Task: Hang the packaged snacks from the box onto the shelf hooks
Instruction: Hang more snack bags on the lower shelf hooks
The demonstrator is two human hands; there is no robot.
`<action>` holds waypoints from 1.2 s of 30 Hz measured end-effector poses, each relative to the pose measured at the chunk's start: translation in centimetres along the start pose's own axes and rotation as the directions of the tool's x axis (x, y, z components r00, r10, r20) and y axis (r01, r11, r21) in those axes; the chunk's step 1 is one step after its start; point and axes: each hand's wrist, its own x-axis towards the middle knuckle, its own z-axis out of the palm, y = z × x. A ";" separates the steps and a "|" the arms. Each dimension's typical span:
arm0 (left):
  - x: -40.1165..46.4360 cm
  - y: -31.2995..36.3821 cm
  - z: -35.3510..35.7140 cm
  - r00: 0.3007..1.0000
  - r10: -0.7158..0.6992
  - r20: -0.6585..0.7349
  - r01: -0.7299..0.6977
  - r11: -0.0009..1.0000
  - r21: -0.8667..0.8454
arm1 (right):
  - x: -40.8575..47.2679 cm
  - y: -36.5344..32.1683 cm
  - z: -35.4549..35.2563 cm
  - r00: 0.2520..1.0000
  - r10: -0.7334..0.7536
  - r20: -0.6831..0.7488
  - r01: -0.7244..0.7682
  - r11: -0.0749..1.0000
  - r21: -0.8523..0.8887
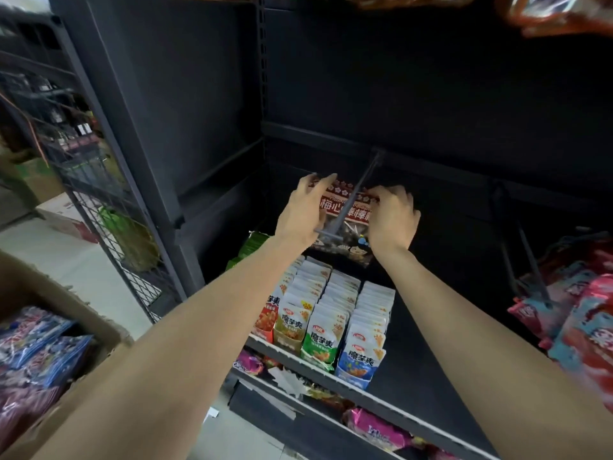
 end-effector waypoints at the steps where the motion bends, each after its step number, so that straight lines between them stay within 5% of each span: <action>1: 0.8 0.0 0.2 1.000 -0.007 0.026 0.006 0.999 0.052 | 0.5 0.2 0.1 1.000 0.004 0.001 -0.004 1.000 0.001; 7: 2.9 0.1 1.0 0.989 -0.078 0.129 0.061 0.990 0.128 | 2.4 0.7 0.3 1.000 0.002 0.007 -0.002 0.999 -0.040; 15: 0.6 1.1 0.0 0.995 0.023 -0.098 -0.012 0.993 0.116 | -1.5 0.7 0.4 0.966 -0.190 -0.175 0.197 0.980 0.027; 19: -2.6 -0.6 -1.8 0.996 -0.012 -0.091 0.002 0.994 -0.107 | -4.7 -0.8 0.8 0.979 -0.166 0.119 0.142 0.971 0.191; 23: -7.4 -3.7 -4.7 0.992 -0.073 -0.101 0.055 0.984 -0.167 | -8.0 -3.9 1.3 0.876 -0.097 0.473 -0.031 0.966 0.256; 30: -19.1 -11.1 -12.2 0.958 -0.275 -0.080 0.261 0.954 -0.146 | -16.7 -14.0 3.1 0.762 -0.345 0.548 0.094 0.896 0.434; 36: -27.4 -19.6 -17.4 0.776 -0.620 -0.116 0.592 0.779 -0.207 | -23.7 -24.2 5.5 0.557 -0.556 0.617 0.199 0.810 0.551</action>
